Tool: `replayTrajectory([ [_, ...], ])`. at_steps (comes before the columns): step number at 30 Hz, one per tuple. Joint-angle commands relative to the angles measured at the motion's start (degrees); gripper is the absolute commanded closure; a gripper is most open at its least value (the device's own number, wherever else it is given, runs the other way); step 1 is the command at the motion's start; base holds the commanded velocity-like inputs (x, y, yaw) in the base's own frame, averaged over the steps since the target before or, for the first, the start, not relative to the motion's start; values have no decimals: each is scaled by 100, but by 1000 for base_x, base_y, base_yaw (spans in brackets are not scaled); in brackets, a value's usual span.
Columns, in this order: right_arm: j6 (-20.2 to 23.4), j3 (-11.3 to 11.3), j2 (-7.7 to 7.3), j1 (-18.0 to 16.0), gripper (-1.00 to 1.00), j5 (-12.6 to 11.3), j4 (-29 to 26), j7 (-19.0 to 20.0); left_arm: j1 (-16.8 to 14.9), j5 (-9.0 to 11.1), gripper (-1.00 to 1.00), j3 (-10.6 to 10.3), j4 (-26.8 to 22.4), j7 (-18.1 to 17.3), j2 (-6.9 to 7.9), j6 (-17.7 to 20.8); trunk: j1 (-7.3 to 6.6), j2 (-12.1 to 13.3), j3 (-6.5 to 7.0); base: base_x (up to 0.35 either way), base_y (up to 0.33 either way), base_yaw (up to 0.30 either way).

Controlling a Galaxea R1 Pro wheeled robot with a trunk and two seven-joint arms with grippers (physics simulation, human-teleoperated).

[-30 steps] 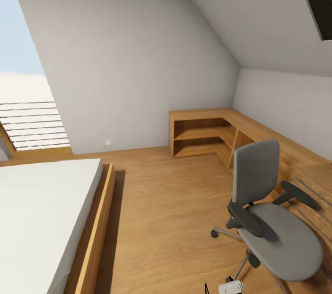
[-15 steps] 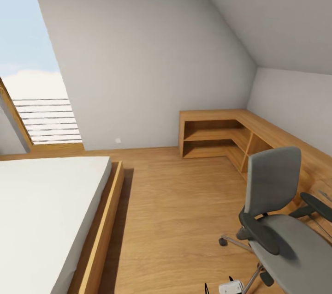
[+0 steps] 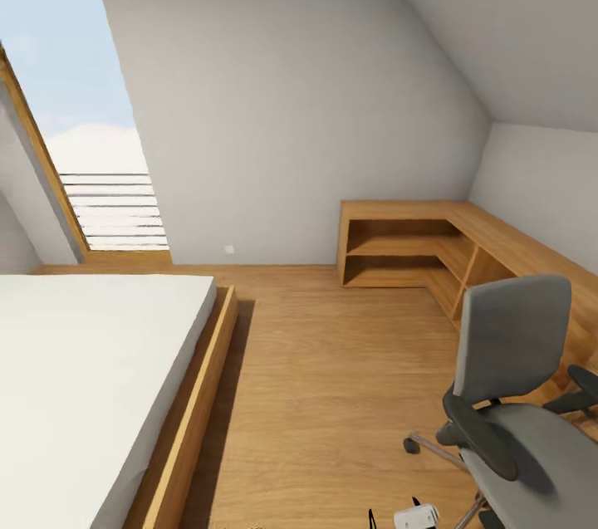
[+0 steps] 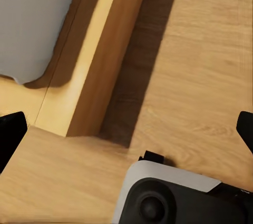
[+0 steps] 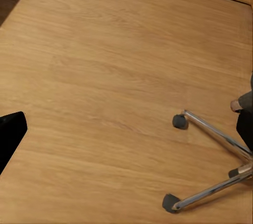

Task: In the bedroom, organize the workspace by keeping the computer under the desk, ensuring the monitor is on the desk, placing the keyboard on the desk next to the monitor, placing the mouse on the desk next to the keyboard, moving the folder from the swivel chair onto the desk next to the mouse, stacking the notebook on top of the folder with the pen on top of the notebook, and positioning the swivel chair next to the desk.

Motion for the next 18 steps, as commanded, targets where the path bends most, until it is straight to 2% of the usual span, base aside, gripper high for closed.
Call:
replayTrajectory([
  [1, 2, 49, 1, -3, -100, 2, -1, -52, 2, 28, -100, -49, -16, 47, 5, -8, 2, -6, -7, 0, -25, 263],
  [5, 2, 50, 1, -3, -100, 2, -1, -52, 2, 26, -100, -49, -15, 47, 4, -10, 2, -6, -7, 0, -15, 185],
  [7, 2, 50, 1, -3, -100, 1, -1, -52, 2, 29, -100, -49, -13, 51, 9, -2, 2, -6, -7, 187, -3, 39],
  [18, 2, 50, 1, -3, -100, 2, -1, -52, 2, 33, -100, -49, -11, 53, 9, 3, 2, -6, -7, 298, -1, 8],
])
